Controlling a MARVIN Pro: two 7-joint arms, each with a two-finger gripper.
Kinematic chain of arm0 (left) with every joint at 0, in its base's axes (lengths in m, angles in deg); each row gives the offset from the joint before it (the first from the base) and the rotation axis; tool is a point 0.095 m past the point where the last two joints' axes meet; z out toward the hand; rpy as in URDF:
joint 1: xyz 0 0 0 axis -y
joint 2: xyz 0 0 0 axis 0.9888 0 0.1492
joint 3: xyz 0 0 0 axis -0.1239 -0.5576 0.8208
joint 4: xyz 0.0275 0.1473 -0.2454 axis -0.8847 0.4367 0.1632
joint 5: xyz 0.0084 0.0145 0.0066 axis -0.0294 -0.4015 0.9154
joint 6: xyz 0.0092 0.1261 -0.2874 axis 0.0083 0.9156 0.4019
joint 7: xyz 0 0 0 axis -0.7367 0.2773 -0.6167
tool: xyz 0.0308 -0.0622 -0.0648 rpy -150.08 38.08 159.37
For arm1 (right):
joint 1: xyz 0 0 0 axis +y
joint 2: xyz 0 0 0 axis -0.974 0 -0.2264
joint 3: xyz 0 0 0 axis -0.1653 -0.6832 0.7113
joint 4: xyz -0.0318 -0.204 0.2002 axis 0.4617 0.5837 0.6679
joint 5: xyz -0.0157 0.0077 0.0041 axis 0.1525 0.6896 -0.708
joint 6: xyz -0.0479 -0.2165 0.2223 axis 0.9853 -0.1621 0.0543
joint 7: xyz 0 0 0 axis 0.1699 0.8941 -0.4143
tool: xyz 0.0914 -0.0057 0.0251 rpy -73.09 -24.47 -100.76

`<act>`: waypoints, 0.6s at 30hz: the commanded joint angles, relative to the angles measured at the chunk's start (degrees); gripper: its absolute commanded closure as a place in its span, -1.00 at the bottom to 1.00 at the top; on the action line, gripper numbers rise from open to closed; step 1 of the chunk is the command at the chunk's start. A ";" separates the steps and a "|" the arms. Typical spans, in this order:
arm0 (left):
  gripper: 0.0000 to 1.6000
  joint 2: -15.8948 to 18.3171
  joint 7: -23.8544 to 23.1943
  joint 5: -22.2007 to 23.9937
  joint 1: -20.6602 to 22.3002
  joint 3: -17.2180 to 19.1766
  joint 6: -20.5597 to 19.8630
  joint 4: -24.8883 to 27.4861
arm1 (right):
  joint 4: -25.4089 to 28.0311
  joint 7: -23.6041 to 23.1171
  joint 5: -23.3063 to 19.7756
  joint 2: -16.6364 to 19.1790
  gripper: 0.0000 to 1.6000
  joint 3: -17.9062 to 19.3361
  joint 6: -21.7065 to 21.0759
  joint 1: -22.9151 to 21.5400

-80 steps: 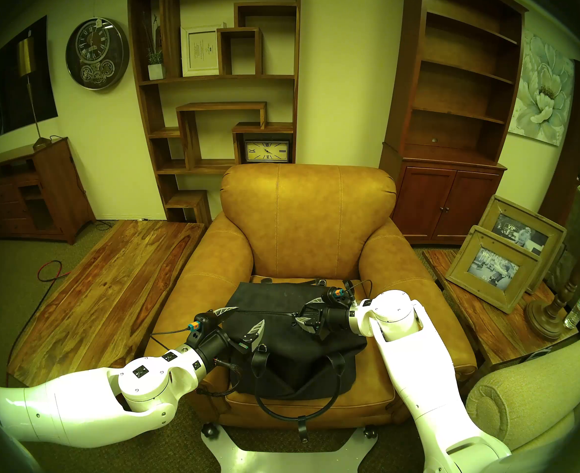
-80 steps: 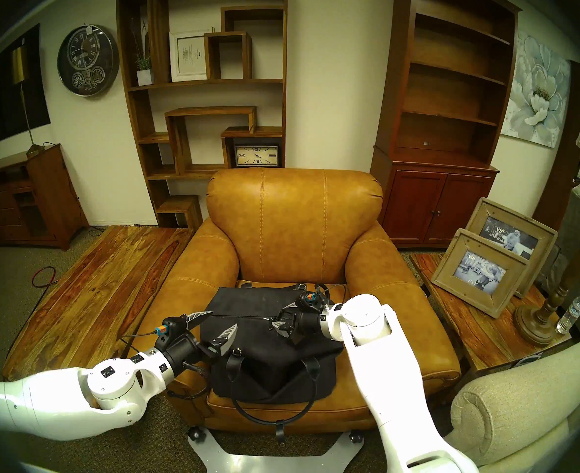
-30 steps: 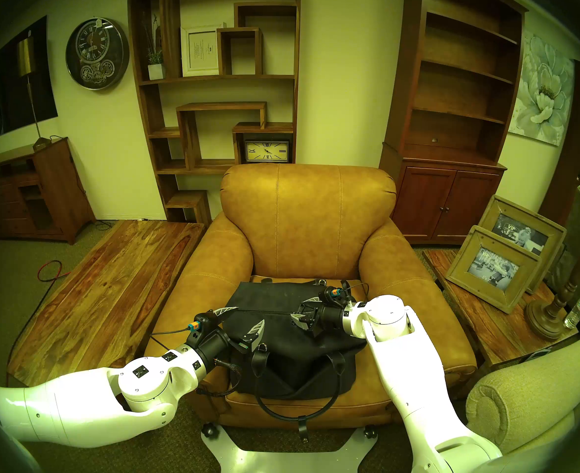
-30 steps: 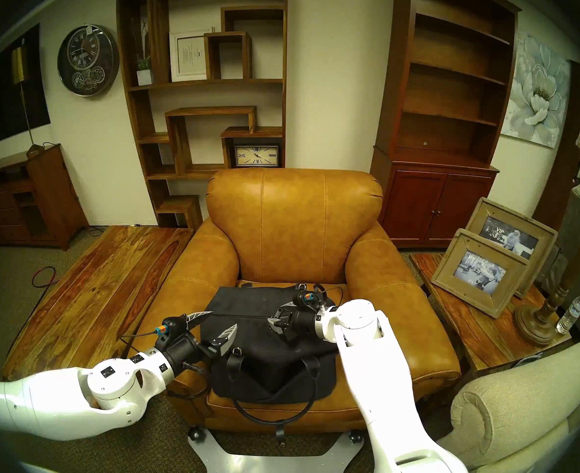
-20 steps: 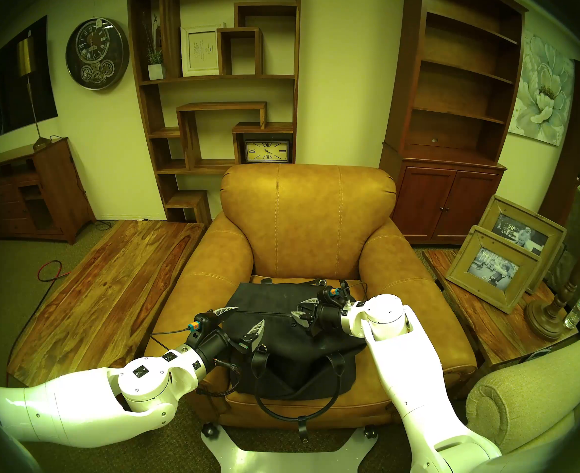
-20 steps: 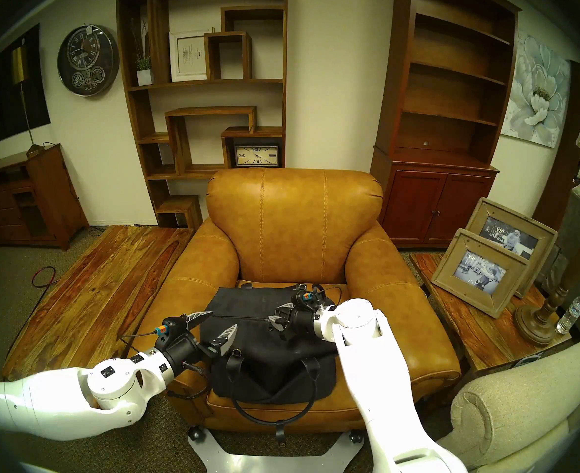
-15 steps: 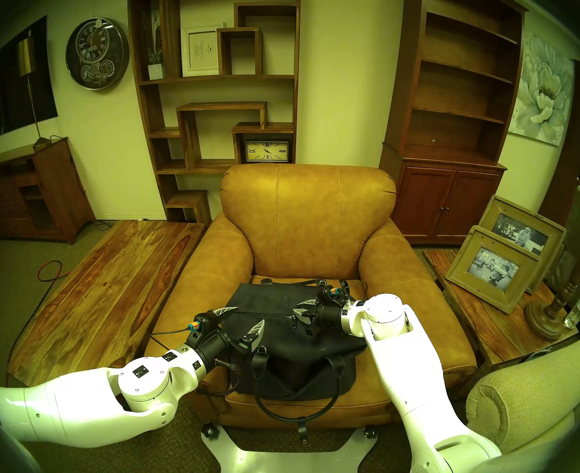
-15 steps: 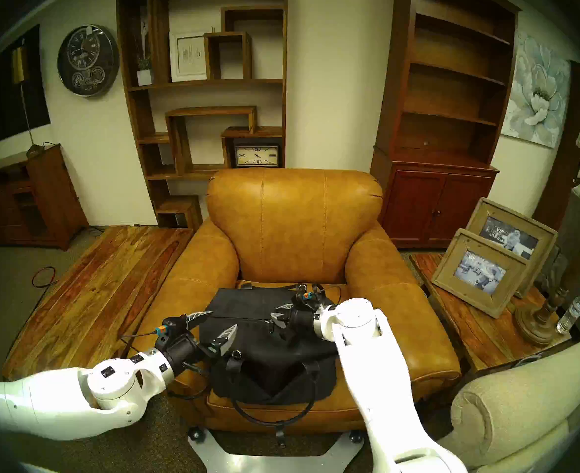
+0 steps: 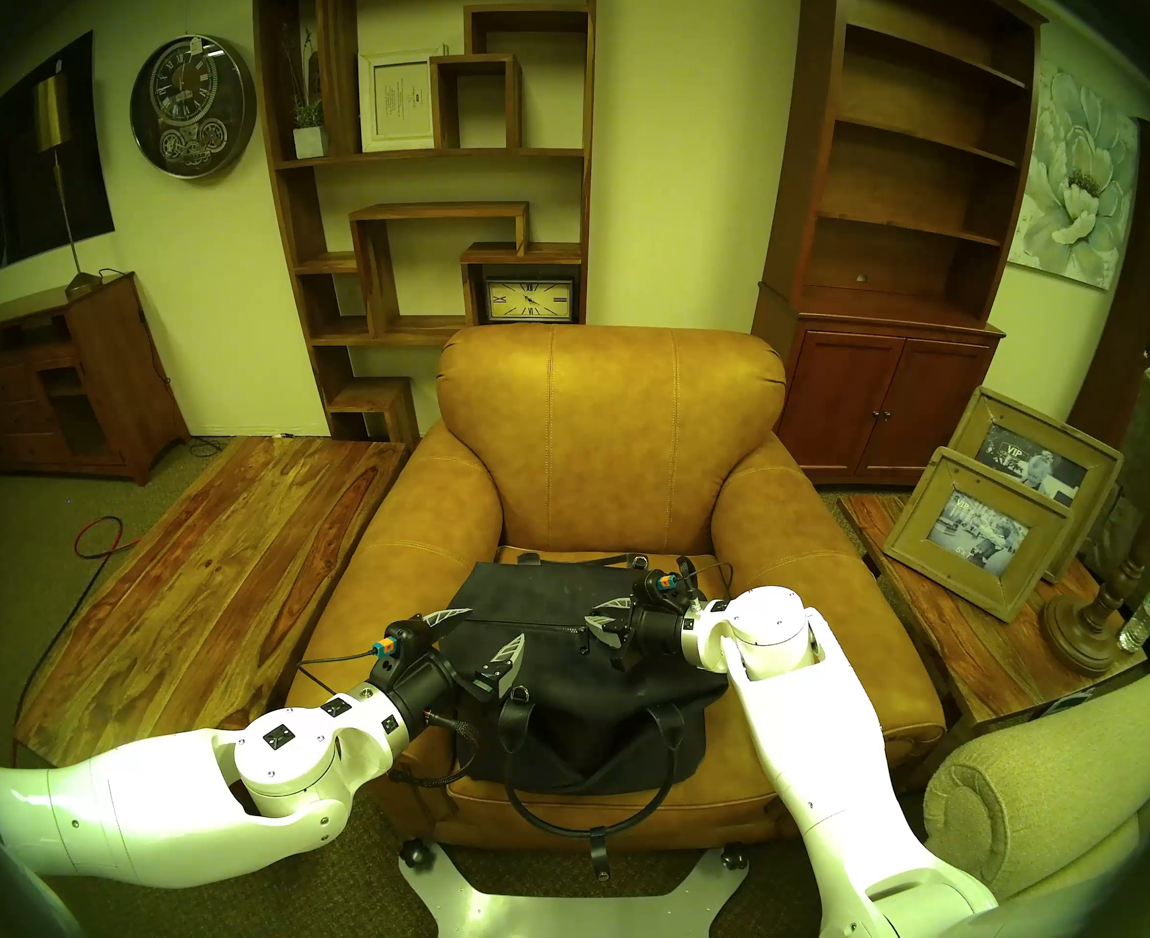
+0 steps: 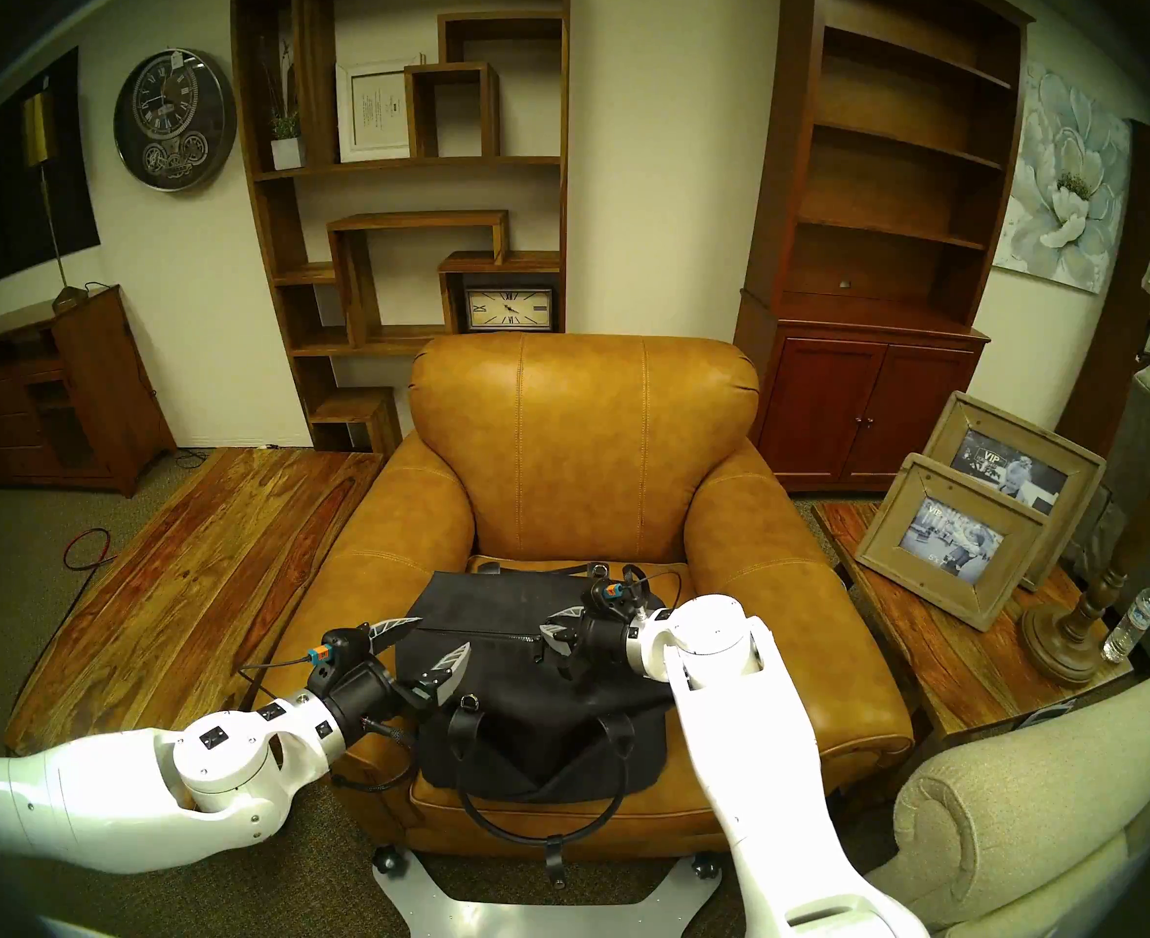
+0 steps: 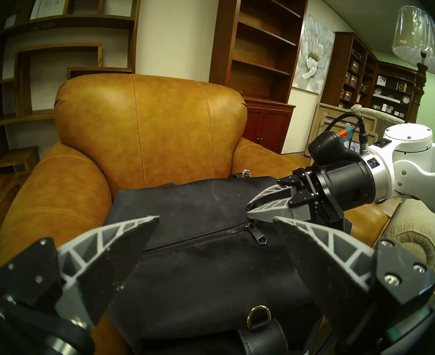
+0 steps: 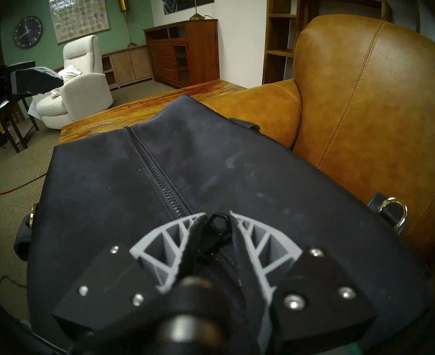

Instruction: Open a bag with a zipper

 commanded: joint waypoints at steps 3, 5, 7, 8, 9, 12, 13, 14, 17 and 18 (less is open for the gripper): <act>-1.00 0.01 0.12 0.15 0.23 0.42 0.39 0.66 | 1.16 -0.73 -0.29 0.41 0.05 0.05 0.10 0.67; -1.00 0.01 0.12 0.15 0.23 0.41 0.39 0.66 | 0.71 -0.62 -0.58 0.21 0.06 0.14 0.62 0.60; -1.00 0.01 0.12 0.15 0.24 0.41 0.39 0.65 | 0.43 -0.34 -0.57 -0.06 0.18 0.07 0.73 0.38; -1.00 0.01 0.12 0.15 0.24 0.41 0.39 0.65 | 0.34 -0.25 -0.58 -0.14 0.19 0.05 0.77 0.31; -1.00 0.01 0.12 0.15 0.24 0.41 0.39 0.65 | 0.30 -0.15 -0.54 -0.17 0.18 0.02 0.88 0.29; -1.00 0.01 0.12 0.15 0.24 0.41 0.39 0.65 | 0.24 0.61 -0.04 -0.25 0.69 -0.03 0.98 0.31; -1.00 0.01 0.12 0.15 0.24 0.41 0.39 0.65 | 0.38 0.85 -0.03 -0.26 1.00 0.13 1.02 0.48; -1.00 0.01 0.13 0.15 0.24 0.41 0.39 0.65 | 0.68 0.78 -0.16 -0.10 1.00 0.33 1.07 0.72; -1.00 -0.03 1.15 -1.33 0.60 0.20 -0.65 1.16 | 2.43 1.47 -1.07 -0.05 1.00 1.70 1.15 2.28; -1.00 -0.05 1.00 -1.88 0.82 0.06 -0.95 1.29 | 2.82 1.48 -1.21 0.03 1.00 1.98 1.11 2.60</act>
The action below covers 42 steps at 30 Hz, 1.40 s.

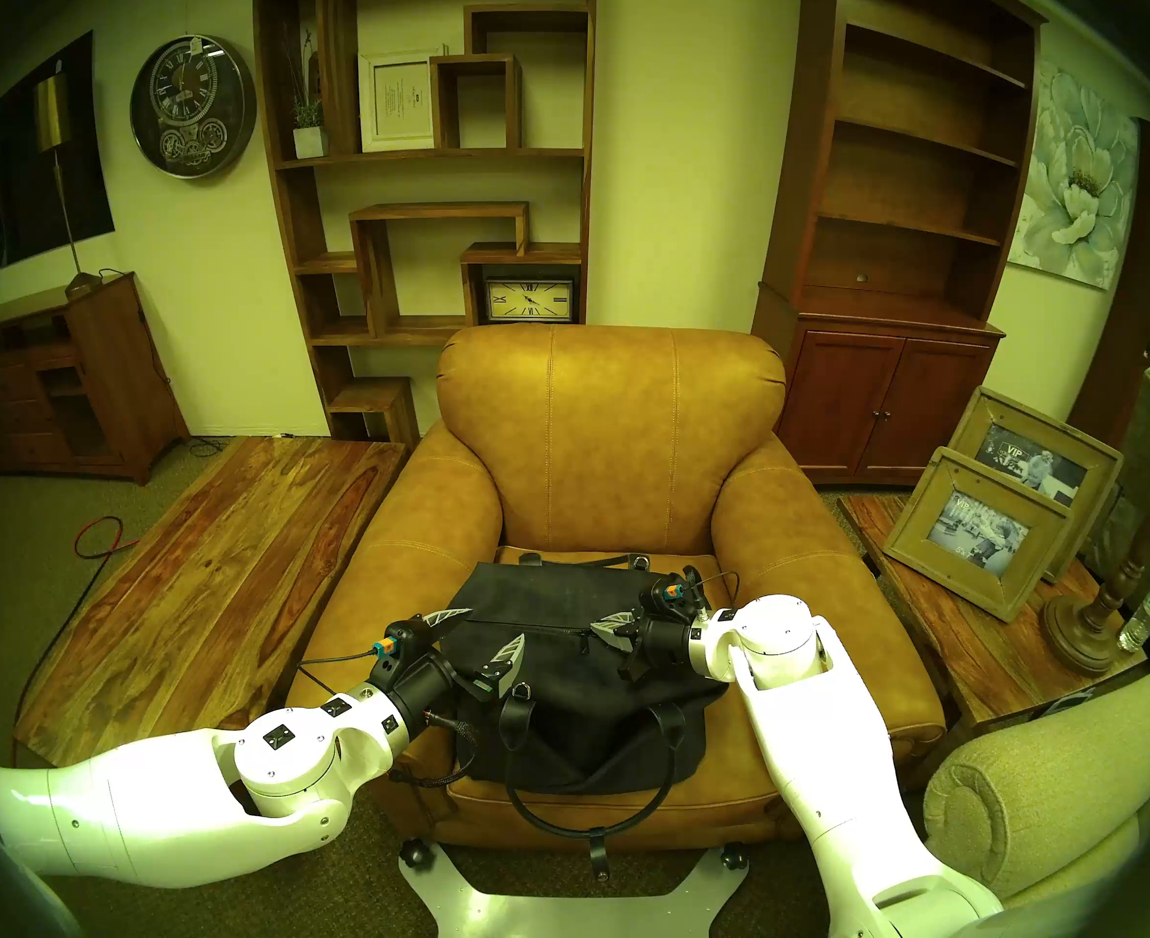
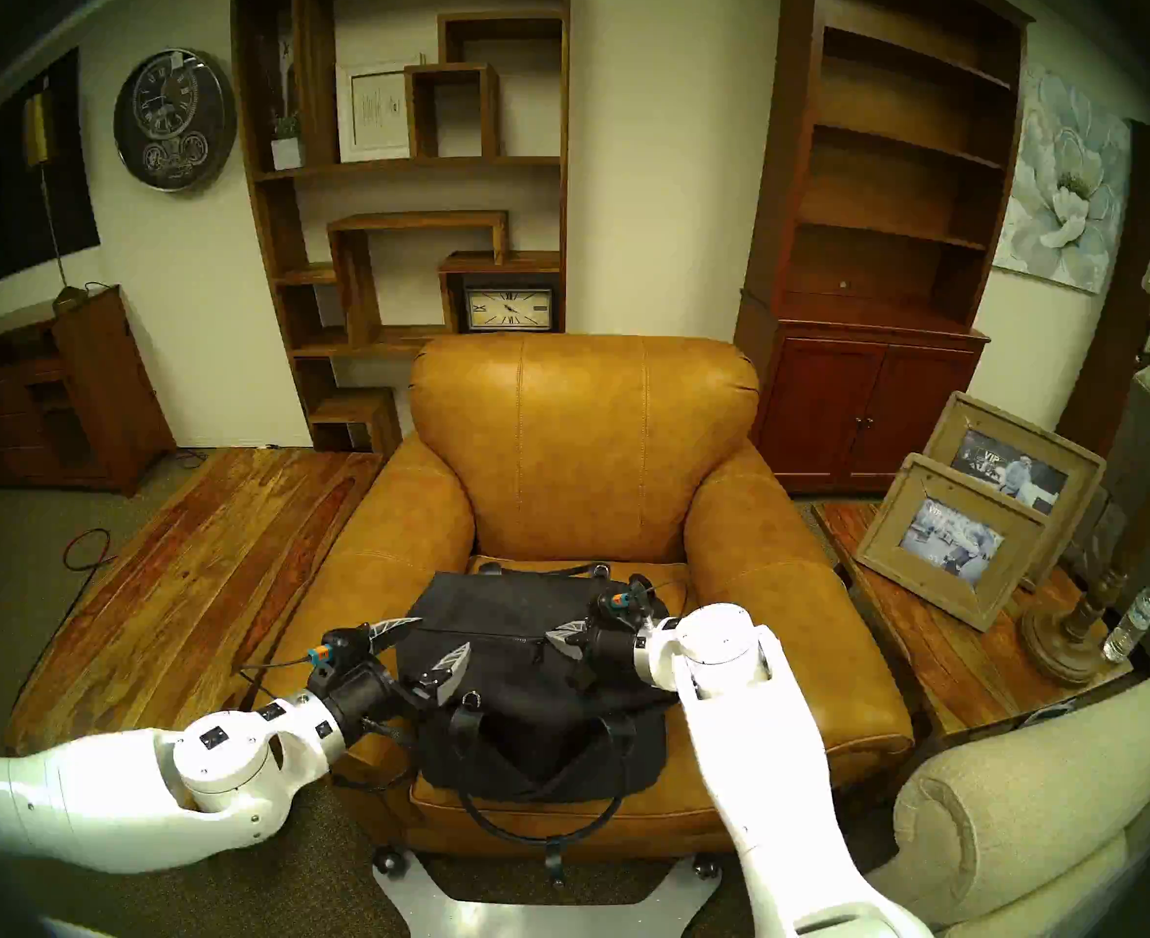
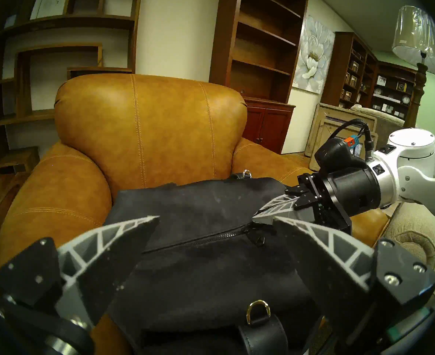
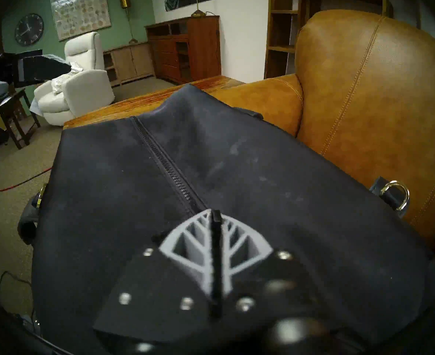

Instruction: Open a bag with a zipper

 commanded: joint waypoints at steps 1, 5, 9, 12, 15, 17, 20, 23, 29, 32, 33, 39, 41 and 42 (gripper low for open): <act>-1.00 0.11 -0.20 -1.50 1.03 -0.01 -1.08 1.42 | 2.81 1.10 -1.07 -0.20 1.00 1.96 0.20 1.99; -1.00 -0.89 0.73 -4.07 2.53 -0.99 -5.12 1.96 | 3.24 0.95 -1.07 0.06 1.00 2.30 0.39 2.63; -1.00 -3.20 -0.37 -5.47 4.39 -1.68 -8.15 1.39 | 3.24 1.05 -1.20 0.06 1.00 2.63 0.65 2.82; -1.00 -4.44 -0.49 -6.28 5.13 -2.05 -9.43 1.14 | 3.19 1.02 -1.27 0.05 1.00 2.72 0.76 2.84; -1.00 -7.66 -1.11 -8.03 6.85 -2.92 -11.69 -0.07 | 2.82 0.99 -1.41 -0.05 1.00 2.73 1.03 2.83; -1.00 -9.12 -1.42 -9.02 7.96 -3.52 -13.69 -0.74 | 2.66 0.93 -1.58 -0.14 1.00 2.75 1.21 2.82; -1.00 -10.46 -1.32 -9.33 8.83 -3.88 -15.54 -1.38 | 2.59 0.94 -1.65 -0.17 1.00 2.76 1.32 2.81; -1.00 -12.89 -1.51 -10.14 11.02 -4.36 -18.98 -3.02 | 2.49 0.86 -1.73 -0.11 1.00 2.76 1.42 2.72; -1.00 -16.82 -1.82 -13.88 14.17 -5.85 -23.01 -6.45 | 2.13 0.80 -1.96 0.00 1.00 3.00 1.65 2.52; -1.00 -18.11 -2.14 -14.87 14.85 -6.51 -23.68 -7.65 | 2.07 0.80 -2.03 -0.01 1.00 3.04 1.72 2.50; -1.00 -18.47 -1.78 -16.30 15.59 -7.45 -24.80 -8.08 | 2.02 0.77 -2.05 0.01 1.00 3.05 1.74 2.47; -1.00 -21.66 -1.47 -19.80 16.97 -9.28 -26.36 -12.27 | 1.44 0.62 -2.19 0.20 0.96 3.13 1.91 2.15; -1.00 -22.69 -1.44 -20.68 17.37 -9.67 -26.11 -13.97 | 1.24 0.56 -2.24 0.31 0.95 3.13 1.97 2.02; -1.00 -22.77 -1.52 -21.21 17.66 -9.95 -26.18 -14.21 | 1.17 0.53 -2.26 0.34 0.95 3.12 1.99 1.96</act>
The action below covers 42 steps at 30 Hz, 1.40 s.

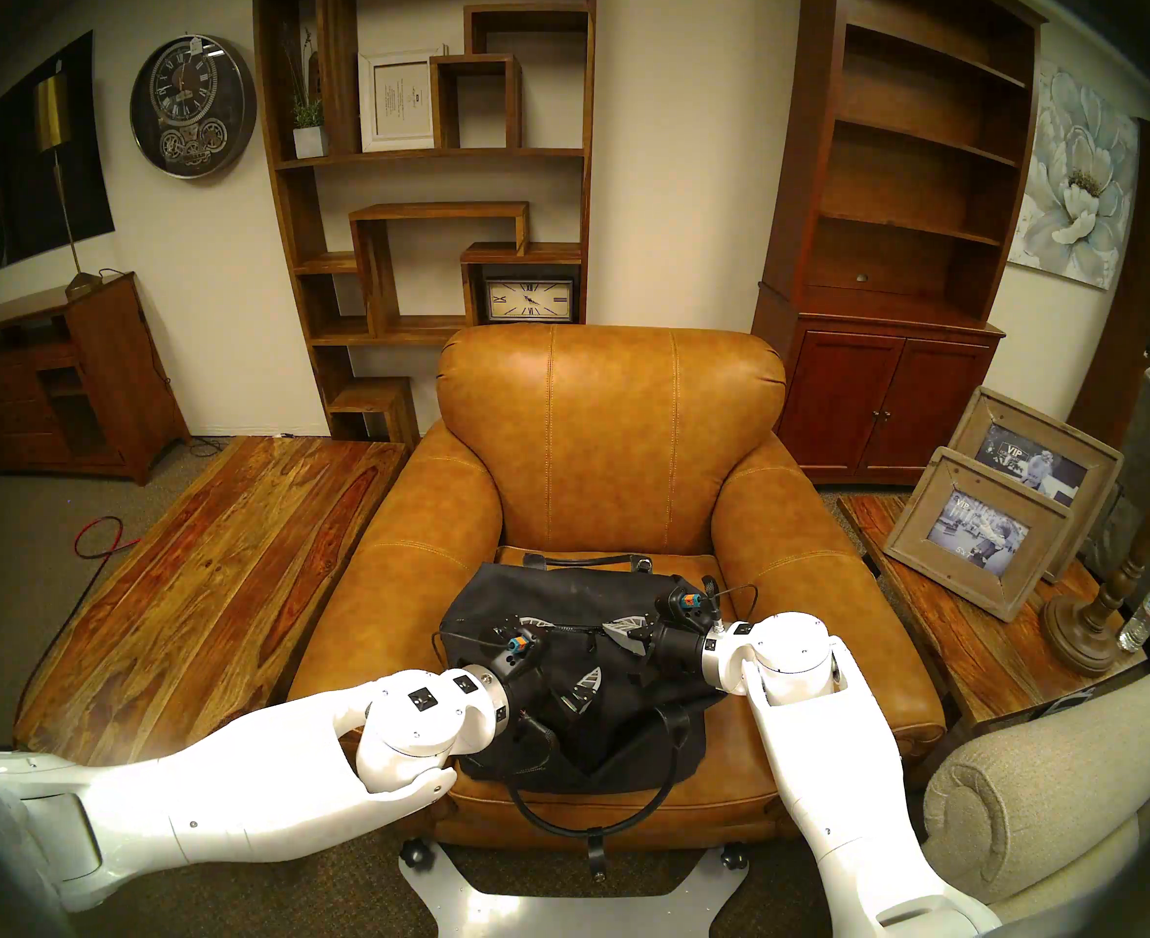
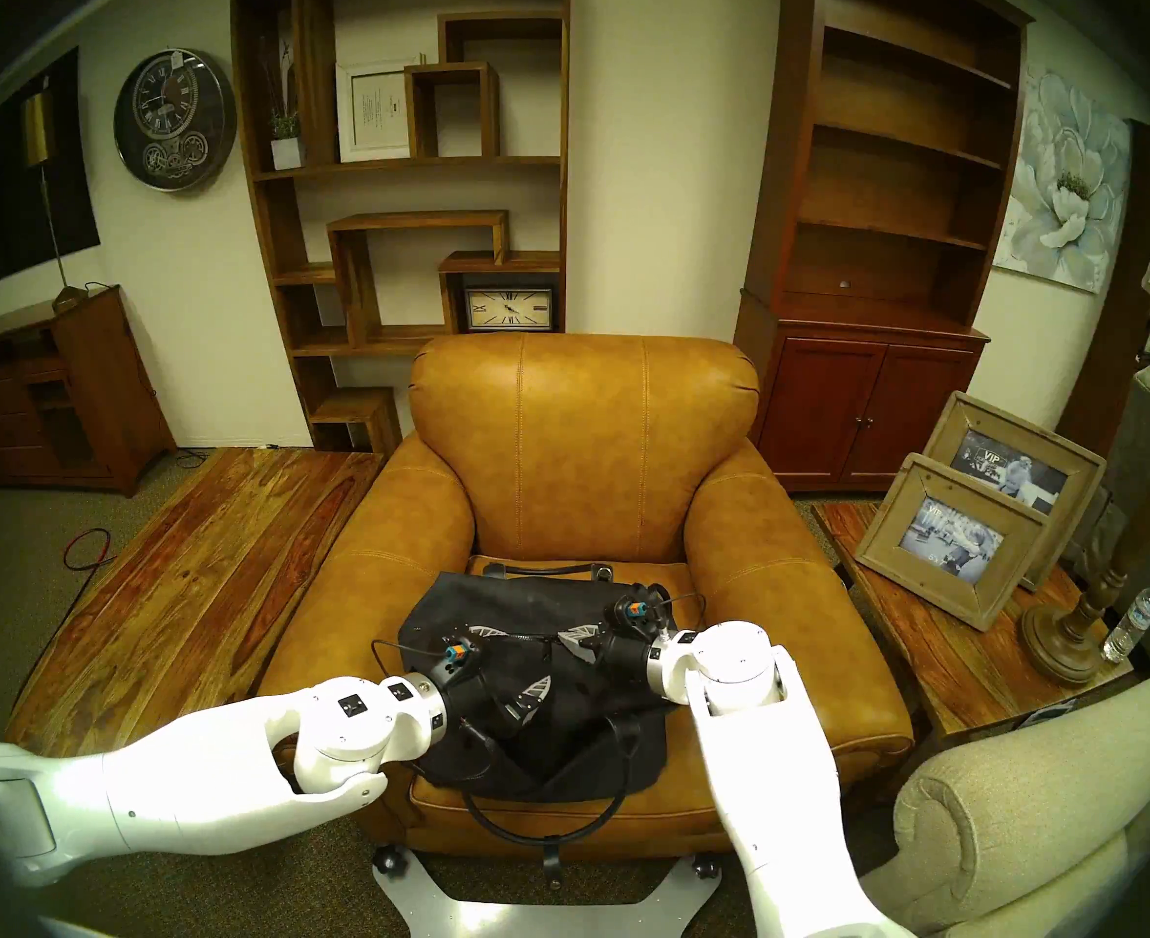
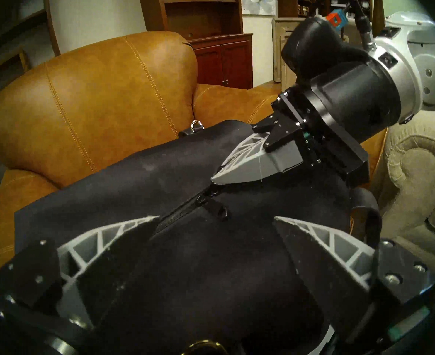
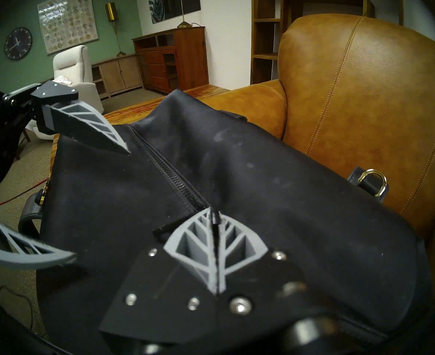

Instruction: Open a bag with a zipper

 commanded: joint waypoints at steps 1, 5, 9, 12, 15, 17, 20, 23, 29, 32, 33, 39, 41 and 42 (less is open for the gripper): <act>-1.00 -4.28 0.48 -2.81 3.09 -0.36 0.04 -2.10 | -0.03 -0.33 -0.15 0.39 0.95 0.24 0.07 -0.92; -1.00 -5.48 0.82 -2.90 3.60 -0.48 -0.10 -3.83 | -0.28 -0.42 -0.22 0.48 0.94 0.21 0.11 -1.11; -1.00 -6.01 0.51 -2.14 4.24 -0.10 -0.93 -4.75 | -0.80 -0.50 -0.20 0.60 0.92 0.17 0.14 -1.51; -1.00 -6.11 0.40 -2.03 4.49 0.07 -1.09 -5.48 | -1.13 -0.56 -0.21 0.64 0.92 0.19 0.23 -1.75; -0.98 -6.08 0.12 -1.87 4.61 0.17 -1.06 -5.88 | -1.42 -0.65 -0.27 0.66 0.91 0.24 0.31 -1.96; -0.91 -6.08 -0.30 -1.64 4.70 0.12 -1.37 -5.91 | -1.74 -0.69 -0.27 0.70 0.91 0.25 0.39 -2.19; -0.83 -6.34 -1.00 -1.51 4.81 -0.11 -1.49 -6.46 | -2.11 -0.79 -0.29 0.72 0.91 0.27 0.50 -2.46; -0.70 -6.52 -1.84 -1.41 4.90 -0.35 -1.24 -7.00 | -2.51 -0.81 -0.29 0.73 0.90 0.29 0.63 -2.76; -0.25 -6.39 -2.82 -0.46 4.80 -0.23 -1.65 -7.01 | -3.04 -0.87 -0.31 0.76 0.90 0.36 0.73 -3.15; -0.12 -6.15 -3.07 -0.02 4.72 -0.15 -2.03 -7.02 | -3.31 -0.93 -0.34 0.80 0.90 0.36 0.82 -3.33; -0.12 -6.08 -2.99 0.18 4.65 -0.04 -2.12 -7.01 | -3.38 -0.95 -0.35 0.81 0.90 0.36 0.84 -3.38; 0.35 -5.54 -2.43 0.42 4.63 0.37 -2.44 -7.46 | -3.39 -0.93 -0.28 0.89 1.00 0.30 1.01 -3.22; 0.48 -5.45 -2.34 0.62 4.62 0.53 -2.55 -7.50 | -3.34 -0.88 -0.28 0.89 1.00 0.32 1.01 -3.12; 1.00 -4.90 -2.98 0.87 4.74 0.67 -2.52 -7.50 | -3.07 -0.74 -0.36 0.85 1.00 0.47 1.05 -2.75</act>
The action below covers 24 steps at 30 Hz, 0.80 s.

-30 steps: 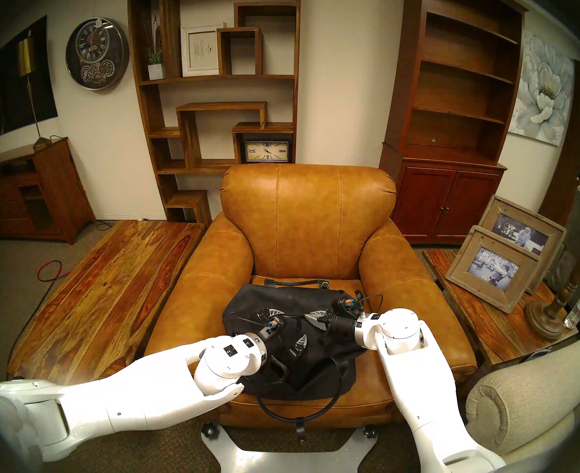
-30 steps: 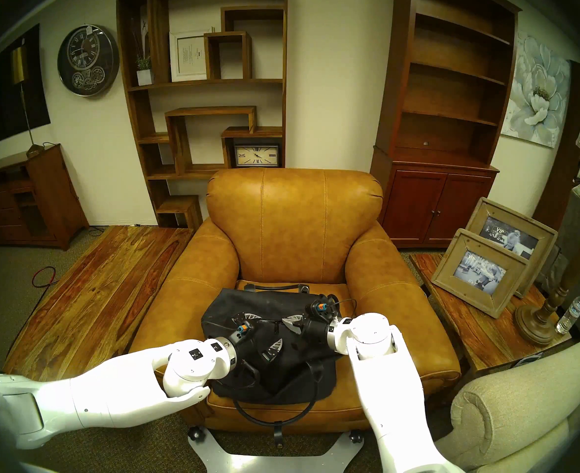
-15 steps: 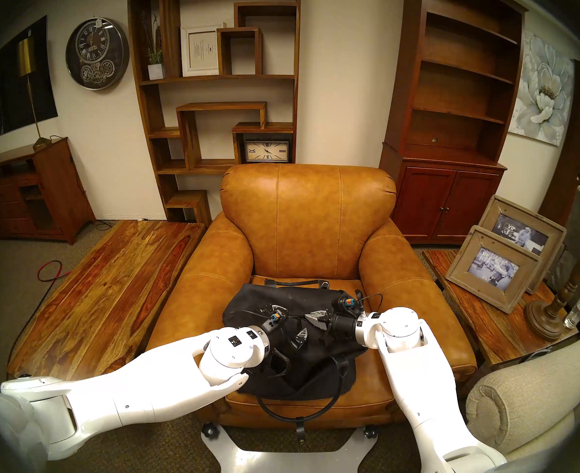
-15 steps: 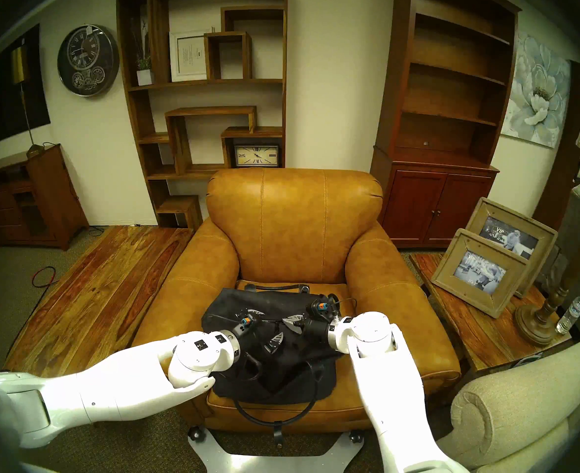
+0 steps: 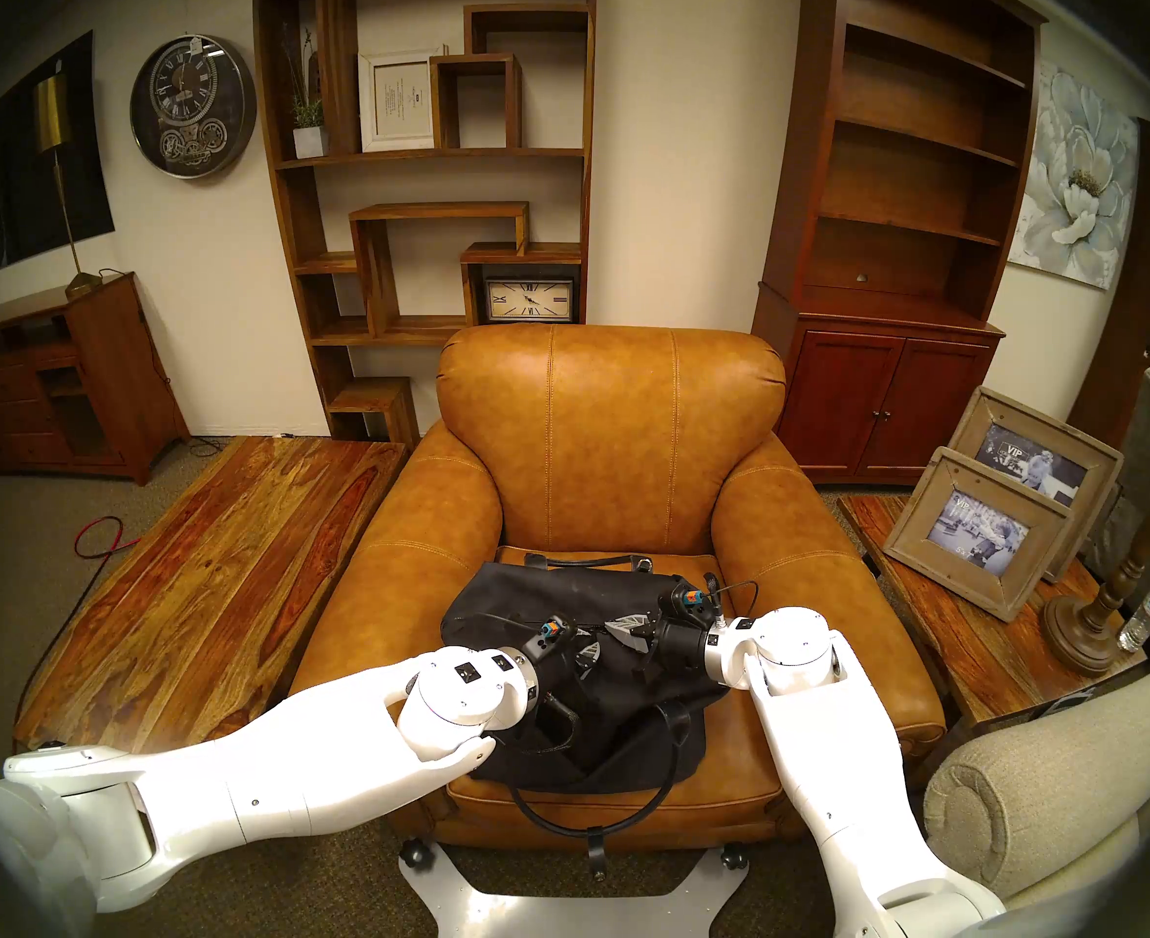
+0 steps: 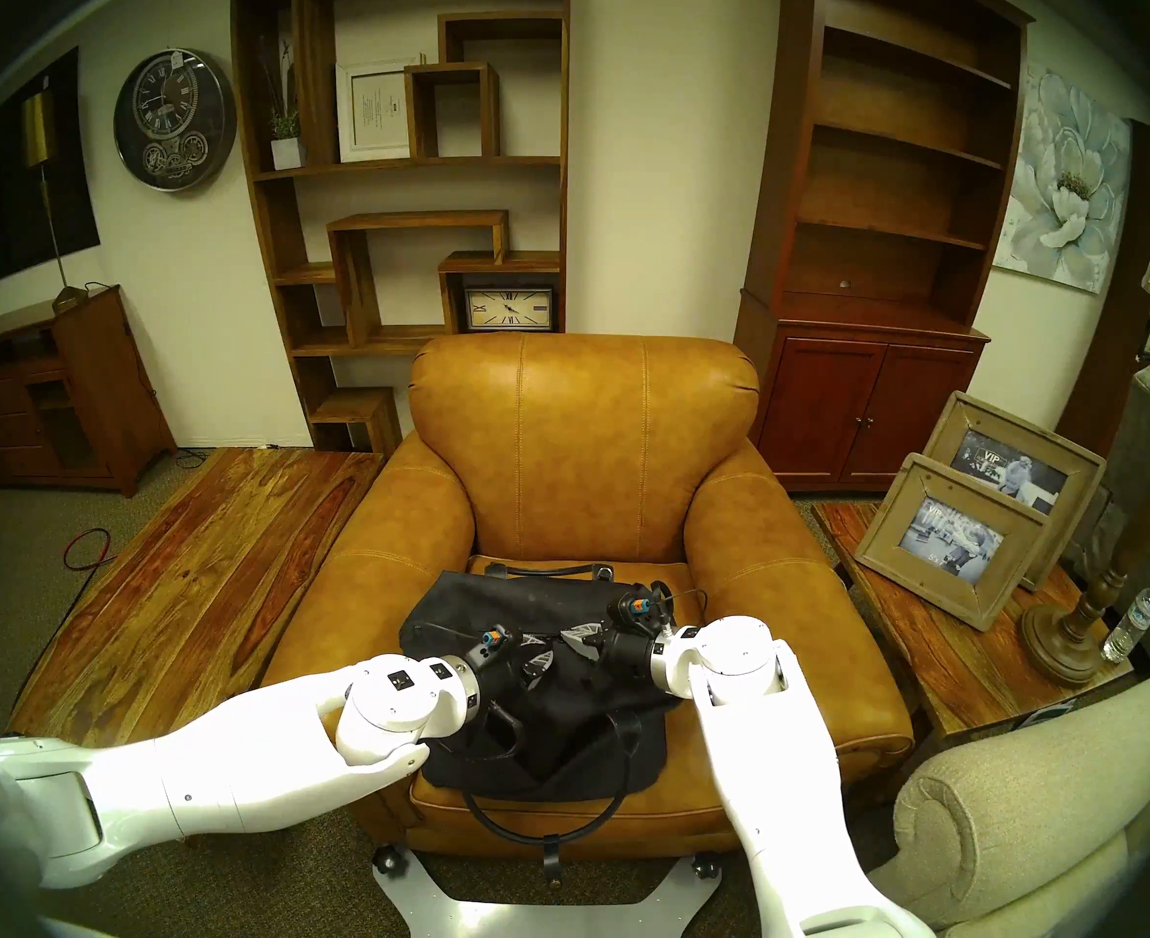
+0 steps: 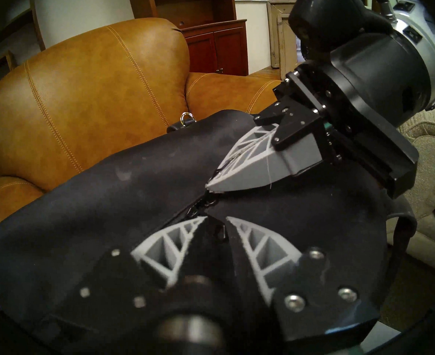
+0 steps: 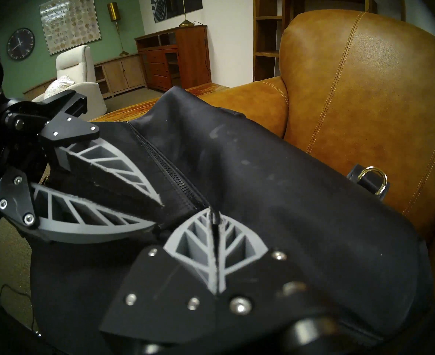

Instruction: Open a bag with a zipper

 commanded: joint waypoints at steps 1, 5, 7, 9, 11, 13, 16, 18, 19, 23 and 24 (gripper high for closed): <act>1.00 1.30 0.30 0.35 0.65 1.26 0.08 0.05 | 0.90 0.39 0.00 0.16 1.00 0.39 0.08 -0.05; 1.00 2.02 0.68 1.12 0.23 2.28 1.56 0.53 | 1.55 0.56 -0.38 0.03 1.00 0.87 0.21 0.80; 1.00 2.24 0.59 2.05 0.06 2.77 1.79 0.75 | 1.82 0.63 -0.44 0.01 1.00 0.93 0.21 1.19; 1.00 2.36 0.36 2.15 0.15 2.76 1.78 0.79 | 1.88 0.65 -0.44 -0.01 1.00 0.93 0.18 1.37; 1.00 2.65 -0.56 2.53 0.26 2.70 2.35 0.86 | 1.74 0.72 -0.47 -0.04 1.00 0.91 0.34 1.61; 1.00 2.82 -1.75 3.07 0.12 2.64 3.38 1.20 | 1.70 0.72 -0.48 -0.02 1.00 0.88 0.34 1.62; 0.76 2.97 -2.35 3.03 0.03 2.36 3.84 1.78 | 1.71 0.77 -0.45 -0.01 1.00 0.83 0.34 1.63; -0.25 3.13 -2.82 2.98 -0.16 2.08 4.30 2.51 | 1.72 0.80 -0.46 0.02 1.00 0.78 0.36 1.62; -1.00 2.97 -2.48 1.96 -0.22 1.35 4.13 3.23 | 1.73 0.82 -0.49 0.01 1.00 0.75 0.38 1.51; -1.00 2.55 -2.24 1.02 -0.15 0.54 4.17 3.53 | 1.76 0.89 -0.54 -0.01 1.00 0.75 0.42 1.33; -1.00 2.31 -2.25 1.03 -0.14 0.34 3.98 3.62 | 1.76 0.92 -0.59 -0.03 1.00 0.78 0.48 1.23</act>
